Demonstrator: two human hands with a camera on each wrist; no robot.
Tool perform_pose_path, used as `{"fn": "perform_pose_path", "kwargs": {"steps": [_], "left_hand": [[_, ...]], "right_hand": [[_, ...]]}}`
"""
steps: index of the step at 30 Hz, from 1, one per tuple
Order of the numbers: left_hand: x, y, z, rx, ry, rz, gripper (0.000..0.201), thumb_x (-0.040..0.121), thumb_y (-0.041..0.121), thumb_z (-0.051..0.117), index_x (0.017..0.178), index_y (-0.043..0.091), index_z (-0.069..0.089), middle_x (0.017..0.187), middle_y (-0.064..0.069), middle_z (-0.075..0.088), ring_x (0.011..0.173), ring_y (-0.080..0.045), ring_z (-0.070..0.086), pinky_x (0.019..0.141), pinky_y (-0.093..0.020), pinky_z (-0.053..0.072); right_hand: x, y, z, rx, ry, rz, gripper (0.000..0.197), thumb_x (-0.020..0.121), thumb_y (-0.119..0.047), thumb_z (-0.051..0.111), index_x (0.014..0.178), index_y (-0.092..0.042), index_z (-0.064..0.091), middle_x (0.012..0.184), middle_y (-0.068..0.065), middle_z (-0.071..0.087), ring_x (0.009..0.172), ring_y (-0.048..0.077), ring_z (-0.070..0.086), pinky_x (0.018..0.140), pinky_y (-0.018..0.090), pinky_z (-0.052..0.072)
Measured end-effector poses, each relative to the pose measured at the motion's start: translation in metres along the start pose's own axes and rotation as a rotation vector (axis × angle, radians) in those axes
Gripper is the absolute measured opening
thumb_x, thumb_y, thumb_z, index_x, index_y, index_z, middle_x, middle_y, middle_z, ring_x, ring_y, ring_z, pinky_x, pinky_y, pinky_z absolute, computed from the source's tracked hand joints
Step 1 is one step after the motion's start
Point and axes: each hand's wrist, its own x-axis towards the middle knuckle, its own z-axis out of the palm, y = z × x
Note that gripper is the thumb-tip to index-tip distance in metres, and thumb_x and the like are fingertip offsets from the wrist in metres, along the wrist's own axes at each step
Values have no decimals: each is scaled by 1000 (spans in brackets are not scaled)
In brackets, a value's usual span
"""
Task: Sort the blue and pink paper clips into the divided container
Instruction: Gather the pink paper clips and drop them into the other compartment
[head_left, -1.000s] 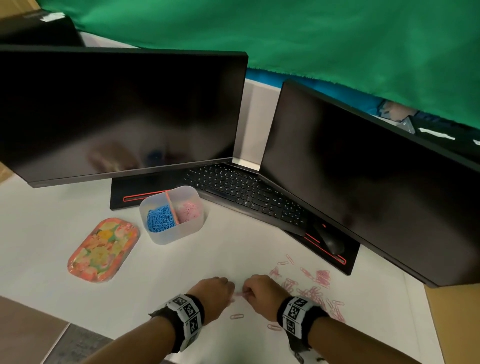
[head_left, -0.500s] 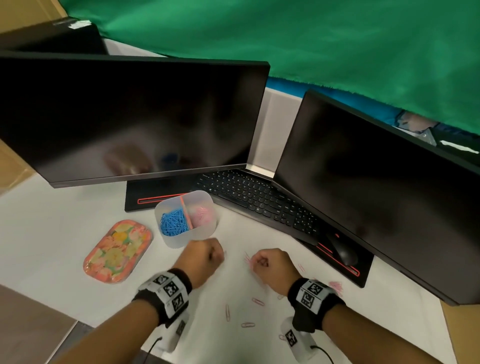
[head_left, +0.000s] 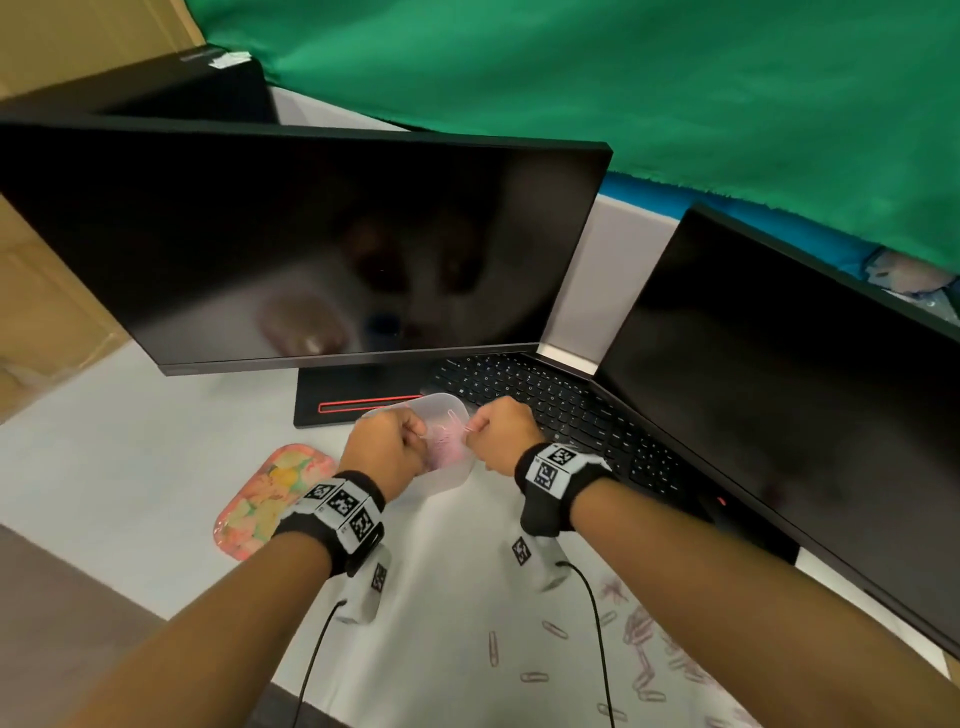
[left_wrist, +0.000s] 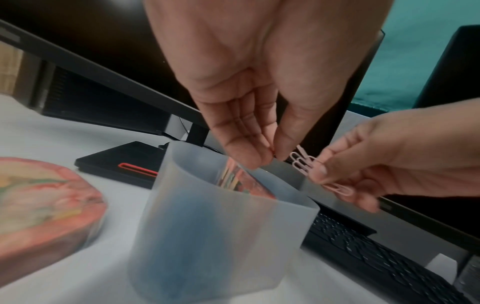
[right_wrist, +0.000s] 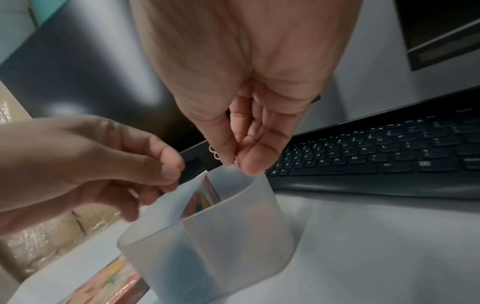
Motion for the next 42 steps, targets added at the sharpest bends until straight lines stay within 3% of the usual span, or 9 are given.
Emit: {"fn": "perform_pose_path", "kwargs": {"steps": [4,7,11,16,20,26,31,36,42], "left_hand": [[-27,-8,5,-20,-68,64,25,81,7,52,73,26,65,72,11,66,66,-7,60,63,-10,44],[-48,-11,20,124,-223,141,13,88,20,56,91,29,65,84,14,62,75,-8,56,72,-18,47],[-73,-10,41,277,-444,340,20,88,26,51,105,30,63,101,11,62,87,-12,58,83,-27,49],[-95,-12,75,502,-754,598,34,92,24,48,126,26,55,126,2,51,110,-25,55,93,-36,47],[-99,-15,94,605,-863,701,35,93,23,47,127,25,55,127,-1,50,113,-27,52,92,-40,47],[-99,-13,107,775,-875,792,26,97,25,42,114,14,59,120,-8,50,106,-32,54,84,-45,51],[-108,-7,113,828,-859,721,25,93,15,45,115,6,51,121,-12,45,103,-32,53,80,-44,49],[-117,-7,111,628,-795,595,21,94,21,41,107,10,53,112,-8,53,99,-28,58,85,-40,51],[-112,-15,100,360,-670,425,10,89,19,44,86,23,52,90,6,57,79,-14,54,73,-24,47]], "right_hand": [[17,-11,10,-48,-15,14,6,77,-10,68,78,-8,73,87,11,72,79,27,69,75,37,60],[20,-13,11,-42,-23,7,15,79,-11,68,92,-9,74,99,7,71,90,22,67,83,27,54],[-2,1,1,30,0,-75,27,82,-12,63,109,-10,69,102,5,71,91,15,64,91,27,51],[-69,77,-4,-134,-138,-123,19,87,-15,58,101,-13,70,97,3,68,86,15,62,81,26,50],[-120,138,9,-333,-258,-79,22,89,-24,57,107,-17,67,109,0,62,99,16,60,89,27,50],[-152,165,31,-371,-253,-177,20,91,-14,43,94,-11,63,96,8,58,89,26,56,77,38,48],[-156,163,32,-359,-215,-100,23,89,-4,42,104,-10,60,105,11,59,95,27,56,80,33,44],[-167,166,29,-323,-264,-67,24,88,-2,43,105,-10,58,111,8,56,101,23,52,85,28,43],[-186,159,41,-365,-348,-248,19,88,-4,43,100,-11,55,110,8,50,97,24,51,83,33,46]]}}
